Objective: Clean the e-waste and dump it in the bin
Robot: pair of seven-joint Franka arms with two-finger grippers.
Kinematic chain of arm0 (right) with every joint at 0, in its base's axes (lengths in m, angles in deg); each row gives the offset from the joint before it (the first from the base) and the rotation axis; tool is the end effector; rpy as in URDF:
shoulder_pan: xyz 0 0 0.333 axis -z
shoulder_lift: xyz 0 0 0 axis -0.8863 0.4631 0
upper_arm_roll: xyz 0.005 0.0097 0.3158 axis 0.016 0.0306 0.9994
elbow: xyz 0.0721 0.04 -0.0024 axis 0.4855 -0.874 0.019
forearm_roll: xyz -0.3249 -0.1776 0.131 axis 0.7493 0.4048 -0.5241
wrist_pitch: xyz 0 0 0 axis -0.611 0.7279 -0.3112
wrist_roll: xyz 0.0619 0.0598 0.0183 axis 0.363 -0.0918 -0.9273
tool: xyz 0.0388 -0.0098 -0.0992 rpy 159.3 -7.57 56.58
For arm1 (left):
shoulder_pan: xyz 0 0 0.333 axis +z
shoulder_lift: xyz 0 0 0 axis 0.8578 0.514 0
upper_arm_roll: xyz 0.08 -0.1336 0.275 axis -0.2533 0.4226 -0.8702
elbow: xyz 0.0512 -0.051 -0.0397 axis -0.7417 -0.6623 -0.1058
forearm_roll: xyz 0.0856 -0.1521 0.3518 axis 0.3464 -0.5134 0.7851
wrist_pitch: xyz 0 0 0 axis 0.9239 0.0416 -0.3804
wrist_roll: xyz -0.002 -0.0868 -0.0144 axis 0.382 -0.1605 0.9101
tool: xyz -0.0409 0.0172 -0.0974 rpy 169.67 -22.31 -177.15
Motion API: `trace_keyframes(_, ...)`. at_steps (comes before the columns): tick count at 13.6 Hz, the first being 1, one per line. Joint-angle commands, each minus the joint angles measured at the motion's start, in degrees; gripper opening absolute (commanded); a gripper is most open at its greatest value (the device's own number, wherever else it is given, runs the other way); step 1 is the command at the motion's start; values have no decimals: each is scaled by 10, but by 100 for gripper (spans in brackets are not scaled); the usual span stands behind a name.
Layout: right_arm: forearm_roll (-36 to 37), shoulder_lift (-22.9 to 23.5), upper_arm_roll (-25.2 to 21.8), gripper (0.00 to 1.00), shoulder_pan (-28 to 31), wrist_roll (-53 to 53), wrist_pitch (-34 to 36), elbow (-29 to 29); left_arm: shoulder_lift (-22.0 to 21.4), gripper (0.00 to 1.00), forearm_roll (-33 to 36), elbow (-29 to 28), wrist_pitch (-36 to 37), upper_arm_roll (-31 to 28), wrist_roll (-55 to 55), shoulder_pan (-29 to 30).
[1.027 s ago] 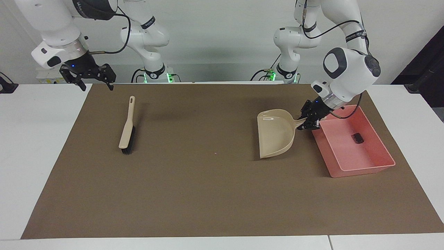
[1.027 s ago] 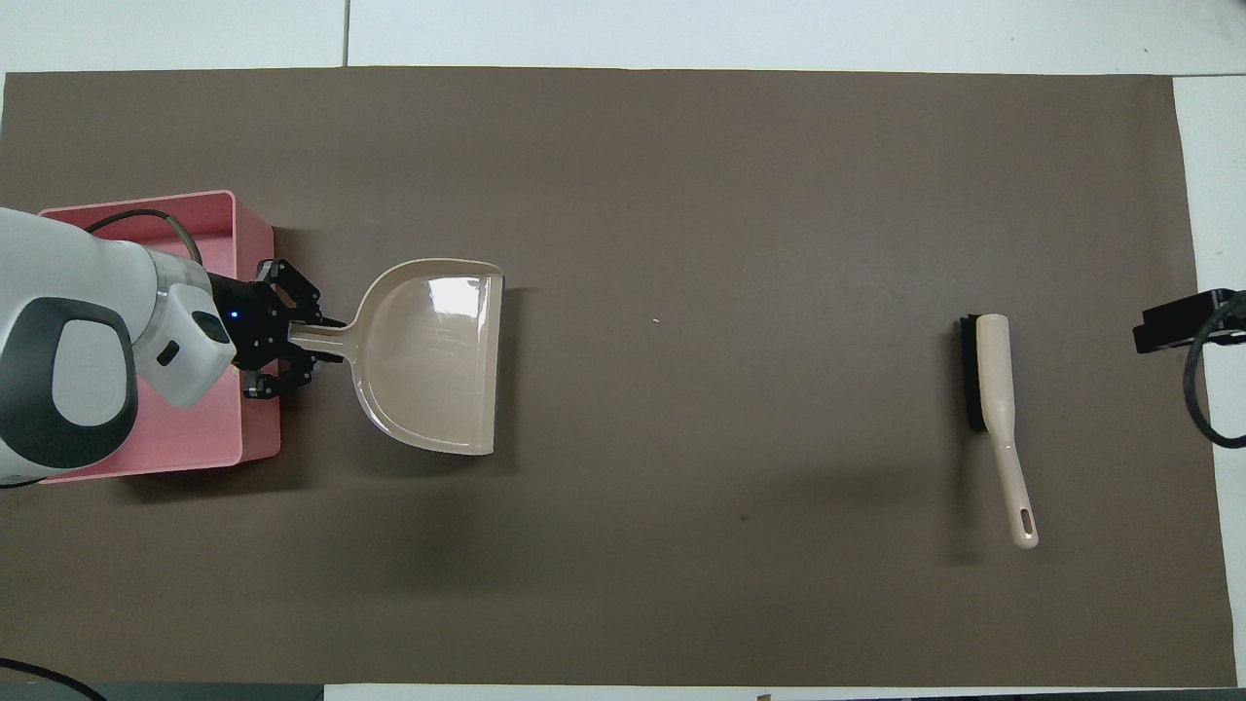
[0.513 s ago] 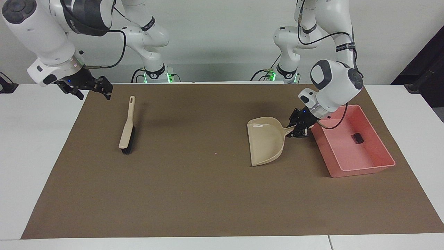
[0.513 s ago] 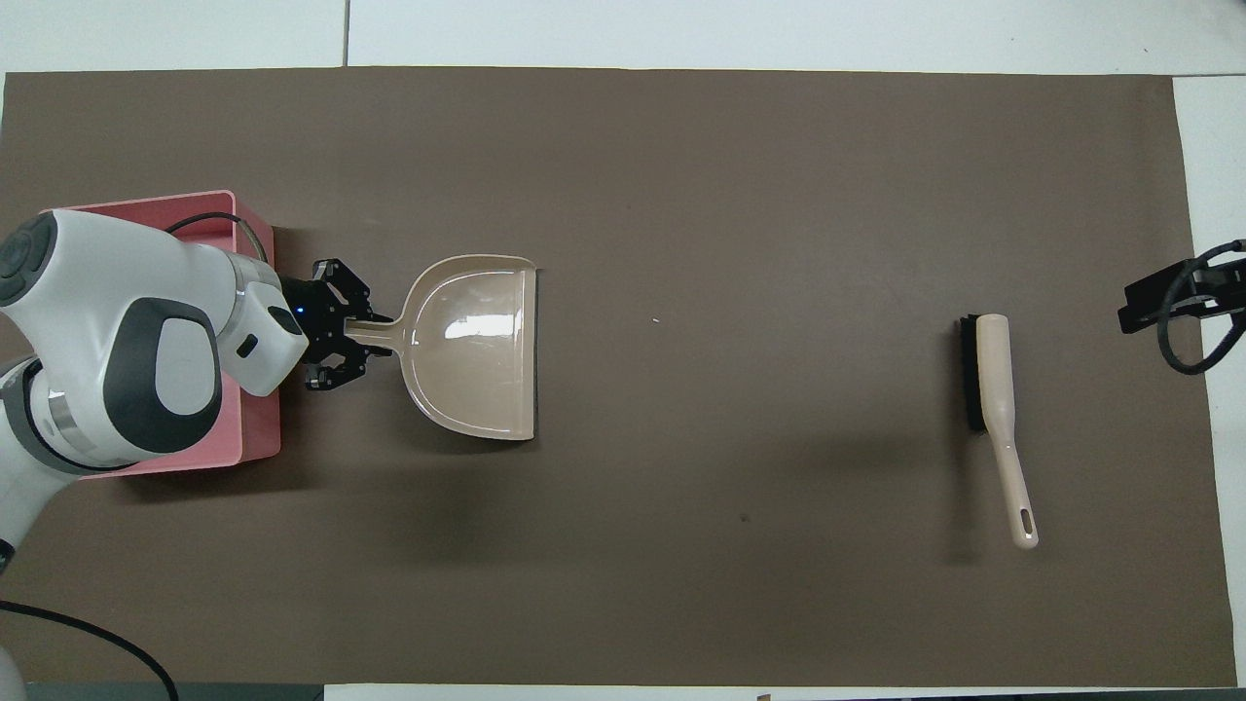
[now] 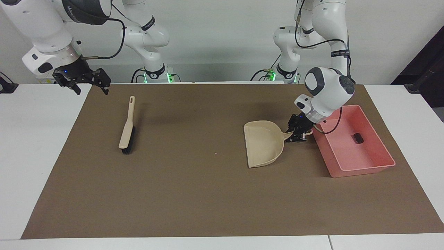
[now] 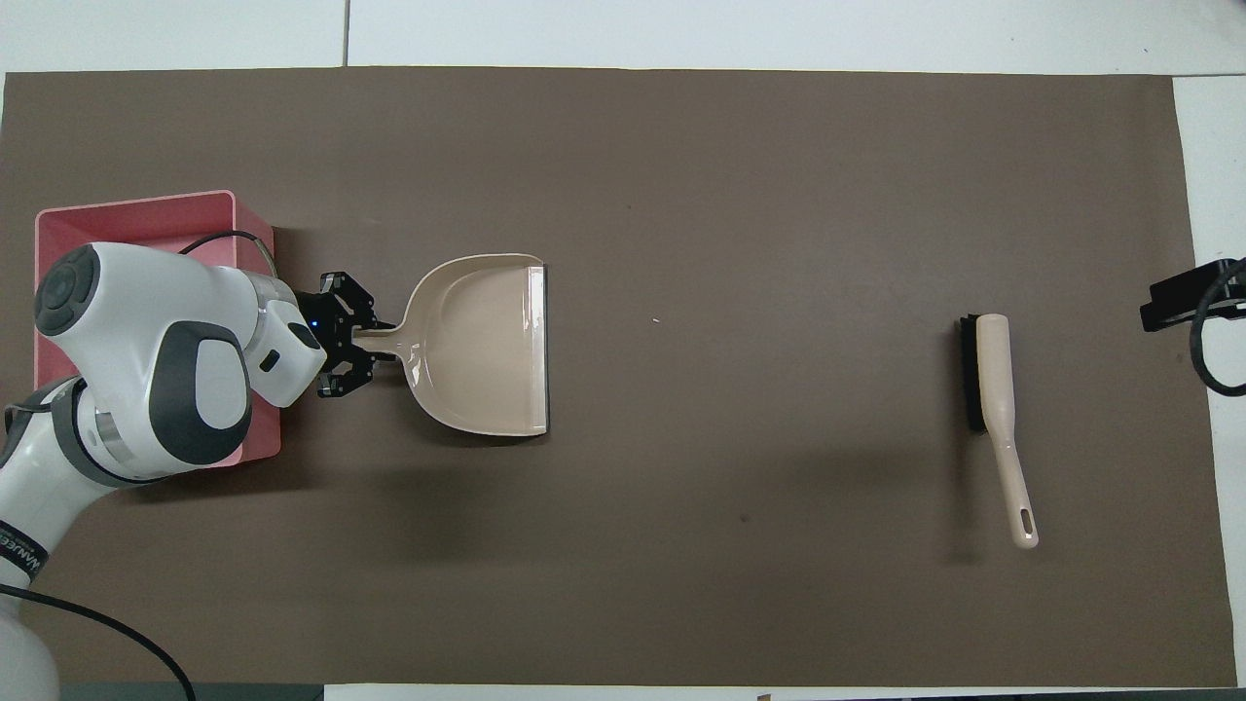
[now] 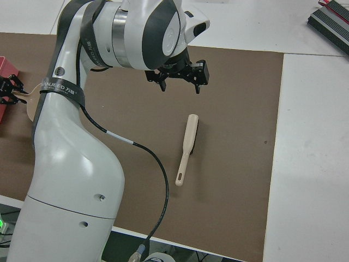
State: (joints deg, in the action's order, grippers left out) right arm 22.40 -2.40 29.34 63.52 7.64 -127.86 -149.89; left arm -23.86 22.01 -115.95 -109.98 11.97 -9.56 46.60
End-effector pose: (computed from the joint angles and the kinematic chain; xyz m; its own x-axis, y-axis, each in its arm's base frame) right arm 0.5382 -0.0530 0.6211 0.9952 0.0028 -0.0983 0.0057 -0.9996 0.0293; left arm 0.5361 -0.1240 0.3490 -0.0744 -0.9411 0.3298 -0.9972 0.0706 -0.0236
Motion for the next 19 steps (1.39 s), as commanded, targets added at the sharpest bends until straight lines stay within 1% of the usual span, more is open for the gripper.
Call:
trace_keyframes(1,3,-5,4,99,6,-7,-7,-3,-1,36,-9,-8,-19,-9,-2,-16)
trace_keyframes(2,2,-6,4,99,9,-7,-6,-5,1,42,-8,-7,-16,-9,2,-18)
trace_keyframes(3,0,-6,4,99,10,-7,-4,-7,-1,51,-7,-6,-12,-10,11,-26)
trace_keyframes(5,0,-6,4,99,8,-5,-6,-5,-6,63,1,-2,-8,-9,42,-31)
trace_keyframes(6,0,-6,4,99,8,-5,-6,-6,-7,74,15,2,0,-9,64,-39)
trace_keyframes(8,0,-8,4,99,8,-5,-2,-8,-13,74,31,12,10,-10,77,-40)
trace_keyframes(9,0,-8,4,99,8,-5,0,-8,-24,74,32,14,19,-11,82,-35)
trace_keyframes(11,0,-8,4,99,8,-5,-1,-8,-47,97,44,15,44,-13,110,-28)
trace_keyframes(12,0,-8,4,99,8,-5,-2,-8,-56,98,74,15,49,-13,128,-8)
trace_keyframes(14,0,-9,4,99,8,-4,-2,-8,-70,98,115,15,59,-13,168,10)
trace_keyframes(17,0,-9,4,99,8,-5,-3,-8,-83,98,121,22,78,-13,258,56)
trace_keyframes(19,0,-9,4,99,8,-5,-4,-8,-92,98,169,26,81,-13,283,80)
